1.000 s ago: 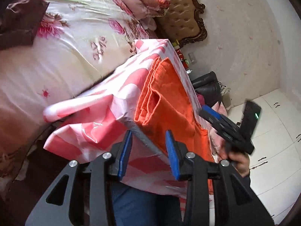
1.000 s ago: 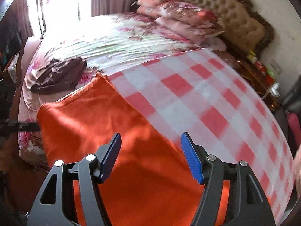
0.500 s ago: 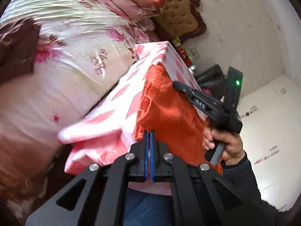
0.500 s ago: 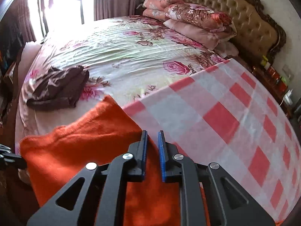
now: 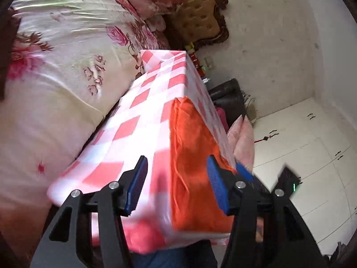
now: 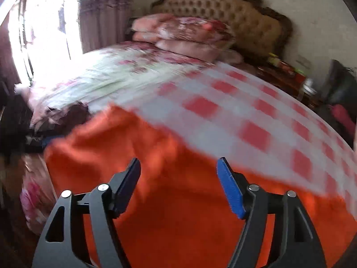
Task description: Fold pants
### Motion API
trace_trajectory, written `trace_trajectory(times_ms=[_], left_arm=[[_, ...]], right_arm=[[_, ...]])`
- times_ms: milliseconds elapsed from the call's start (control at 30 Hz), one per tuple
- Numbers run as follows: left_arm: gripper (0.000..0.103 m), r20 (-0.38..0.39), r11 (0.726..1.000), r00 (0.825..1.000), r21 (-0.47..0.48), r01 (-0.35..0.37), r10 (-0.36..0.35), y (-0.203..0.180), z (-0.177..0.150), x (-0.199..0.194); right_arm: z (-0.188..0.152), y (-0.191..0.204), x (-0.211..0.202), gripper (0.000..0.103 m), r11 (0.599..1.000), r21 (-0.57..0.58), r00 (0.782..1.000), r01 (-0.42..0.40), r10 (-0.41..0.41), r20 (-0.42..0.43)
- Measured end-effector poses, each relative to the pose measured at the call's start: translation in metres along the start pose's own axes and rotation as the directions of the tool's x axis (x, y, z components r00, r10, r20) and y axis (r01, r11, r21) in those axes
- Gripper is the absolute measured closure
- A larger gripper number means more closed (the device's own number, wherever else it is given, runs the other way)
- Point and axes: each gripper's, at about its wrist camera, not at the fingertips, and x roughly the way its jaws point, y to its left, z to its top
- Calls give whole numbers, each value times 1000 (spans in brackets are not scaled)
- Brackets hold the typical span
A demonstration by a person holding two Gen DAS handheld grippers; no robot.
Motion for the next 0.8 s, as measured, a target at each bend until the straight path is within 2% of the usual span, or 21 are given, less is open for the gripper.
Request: trace_trajectory(times_ms=[133,233,300,333,400,433,500,533,633,700,767,800], left_arm=[[48,-61,999,998,36,11,-9,-1,30,33],[50,-101,998,995,56,27,-21,-6,42,51],[72,-120,996,993,87,1,10,-12,48,61],[89,-139,993,990,121,-7,24,-19,50,66],[92,-139,988,989,152,-32,53,-23,54,68],[95,-142,990,989,142,-15,35,-23,56,67],[95,-127,992,991,122,-17,33,-19,60,62],[98,-123,993,992,117,-17,31,-18,61,61],[98,-117,995,993,95,-20,31,-14,61,59],[93,-91,996,995,79,-37,44,-13,58,53],[66,-57,998,997,43,-41,43,-10,52,38],[64,-36,998,998,44,-44,46,-10,49,30]], right_arm=[[-44,-58,-34,34,994,104,999,42,-40,-21],[-70,-122,-56,34,965,224,991,134,-126,-49],[-86,-162,-70,34,931,307,981,195,-183,-67],[-91,-173,-75,34,922,329,979,206,-194,-67],[-96,-184,-85,34,917,337,977,214,-207,-57],[-97,-183,-87,33,920,331,978,209,-204,-51],[-94,-170,-84,33,935,309,985,175,-170,-41],[-91,-160,-81,33,942,297,988,157,-153,-39],[-85,-122,-71,33,969,234,997,77,-74,-25],[-79,-102,-60,33,980,193,998,48,-42,-38],[-77,-85,-53,33,984,171,998,50,-41,-53],[-77,-81,-51,33,984,170,998,45,-36,-57]])
